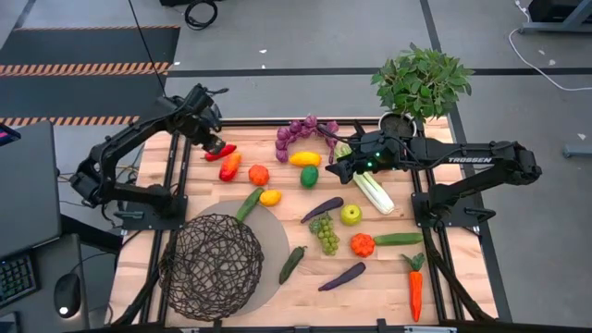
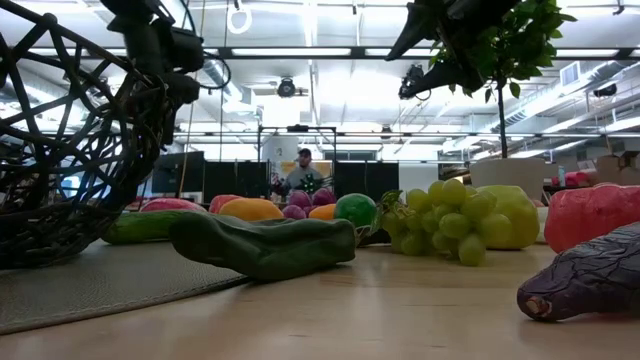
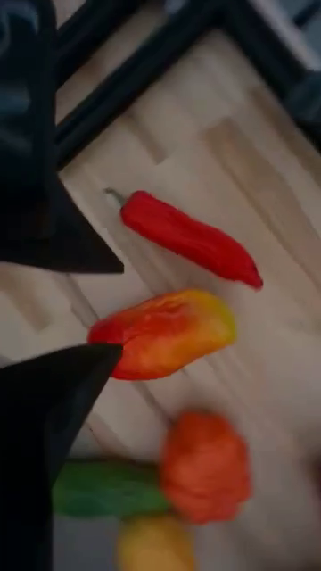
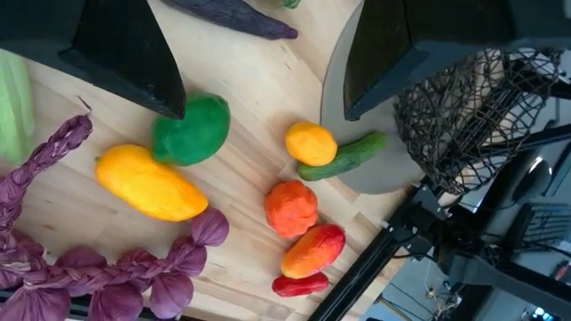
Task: Build produce basket
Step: Put the green apple into the black basket
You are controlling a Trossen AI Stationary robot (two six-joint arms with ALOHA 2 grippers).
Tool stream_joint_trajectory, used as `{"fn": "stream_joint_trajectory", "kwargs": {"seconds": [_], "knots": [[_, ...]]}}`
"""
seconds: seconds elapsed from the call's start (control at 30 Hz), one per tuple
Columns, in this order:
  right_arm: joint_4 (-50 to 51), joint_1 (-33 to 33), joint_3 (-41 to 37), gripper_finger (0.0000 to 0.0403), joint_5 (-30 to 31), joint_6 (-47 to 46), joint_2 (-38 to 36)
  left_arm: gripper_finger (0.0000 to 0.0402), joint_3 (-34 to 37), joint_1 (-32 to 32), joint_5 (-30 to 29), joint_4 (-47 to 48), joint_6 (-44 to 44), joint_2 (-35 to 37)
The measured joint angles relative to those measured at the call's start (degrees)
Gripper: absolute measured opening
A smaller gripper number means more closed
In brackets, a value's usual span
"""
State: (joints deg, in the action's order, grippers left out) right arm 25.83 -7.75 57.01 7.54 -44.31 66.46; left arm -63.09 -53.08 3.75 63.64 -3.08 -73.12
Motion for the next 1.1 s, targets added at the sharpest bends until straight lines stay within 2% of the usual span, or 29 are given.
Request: {"fn": "stream_joint_trajectory", "kwargs": {"seconds": [0.1, 0.23, 0.33, 0.47, 0.57, 0.8, 1.1], "knots": [[0.0, 0.1, 0.0, 0.0307, -0.1, -1.5, 0.0, 0.0211, 0.0, -0.1, -3.2, -1.0, -6.3, 0.0], [0.0, 0.6, 0.0, 0.0307, -0.1, -3.8, 0.0, 0.027, 0.0, -0.4, -8.0, -2.0, -5.9, -2.0], [0.0, 1.1, 0.0, 0.0307, 0.0, -5.1, 0.0, 0.0292, 0.0, -2.2, -7.5, -0.1, -5.1, -6.8], [-0.1, 1.7, 0.0, 0.0307, 0.1, -5.7, 0.0, 0.0299, 0.0, -3.4, -4.4, 3.2, -5.1, -14.0], [-0.1, 2.1, 0.0, 0.0307, 0.0, -5.7, 0.0, 0.0295, 0.0, -3.6, -2.0, 2.7, -5.6, -16.8], [0.0, 2.5, 0.0, 0.0307, -0.2, -7.7, 0.0, 0.0291, 0.0, -3.7, -2.7, -2.5, -8.6, -19.2], [0.0, 2.5, 0.0, 0.0307, -0.2, -8.3, 0.0, 0.0291, 0.1, -4.3, -4.9, -2.7, -10.3, -23.6]]}}
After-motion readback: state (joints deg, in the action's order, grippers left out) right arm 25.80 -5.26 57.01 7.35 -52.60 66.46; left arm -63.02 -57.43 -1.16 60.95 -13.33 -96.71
